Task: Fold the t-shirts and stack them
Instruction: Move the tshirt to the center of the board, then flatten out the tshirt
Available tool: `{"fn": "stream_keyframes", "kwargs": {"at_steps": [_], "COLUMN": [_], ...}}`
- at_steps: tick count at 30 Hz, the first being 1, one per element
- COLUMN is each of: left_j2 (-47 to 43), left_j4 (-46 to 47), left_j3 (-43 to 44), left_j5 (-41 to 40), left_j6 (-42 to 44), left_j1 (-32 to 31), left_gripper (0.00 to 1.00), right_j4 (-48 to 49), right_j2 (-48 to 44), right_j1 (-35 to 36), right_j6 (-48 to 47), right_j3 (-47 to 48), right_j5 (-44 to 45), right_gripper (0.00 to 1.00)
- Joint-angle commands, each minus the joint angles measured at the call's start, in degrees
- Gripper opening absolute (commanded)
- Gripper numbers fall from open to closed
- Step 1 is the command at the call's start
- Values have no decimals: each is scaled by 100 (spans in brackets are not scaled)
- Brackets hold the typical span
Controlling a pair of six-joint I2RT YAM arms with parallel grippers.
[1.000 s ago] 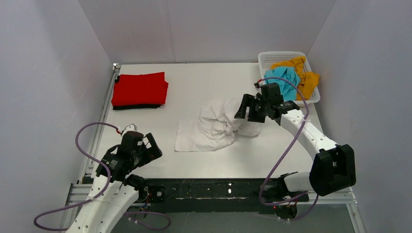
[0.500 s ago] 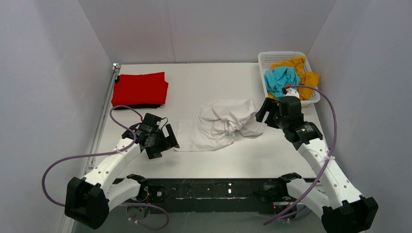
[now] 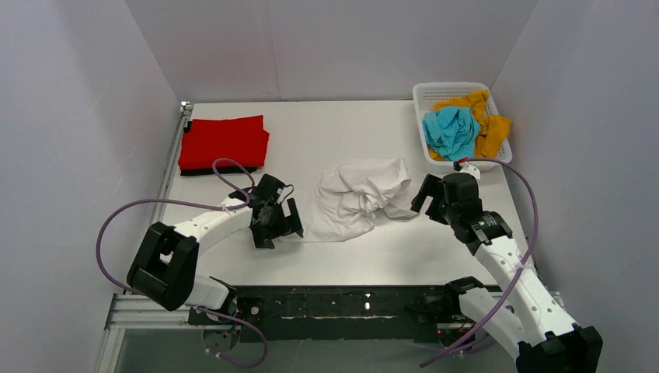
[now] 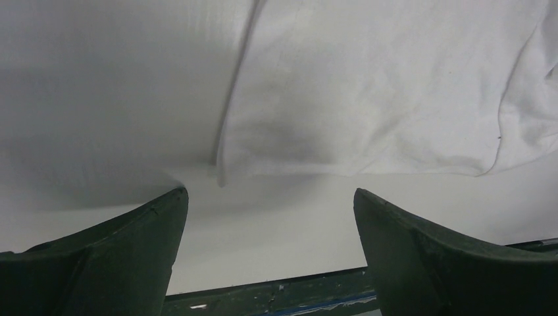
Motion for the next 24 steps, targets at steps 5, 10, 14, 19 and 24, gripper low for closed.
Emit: {"fn": "stream_keyframes", "kwargs": {"at_steps": [5,10,14,19,24], "left_j2": [920,1481,1814,1995,1523], "left_j4": [-175,-210,-285,-649,-1007], "left_j3": [423,822,1088,1326,1317], "left_j5": [-856,-1162,-1364,-1521,-1764], "left_j6": [99,153,149,157,128], "left_j1": [-384,-615,-778,-855,-868], "left_gripper": [88,67,53,15,0], "right_j4": [531,627,637,647,685], "right_j2": [-7,17,94,195,522], "right_j1": [-51,-82,-126,-191,-335], "right_j6": [107,237,275,354,479], "right_j3": [-199,-306,-365,-423,-478], "right_j5": [-273,-330,-375,-403,-602], "right_gripper": [98,98,98,98,98]}}
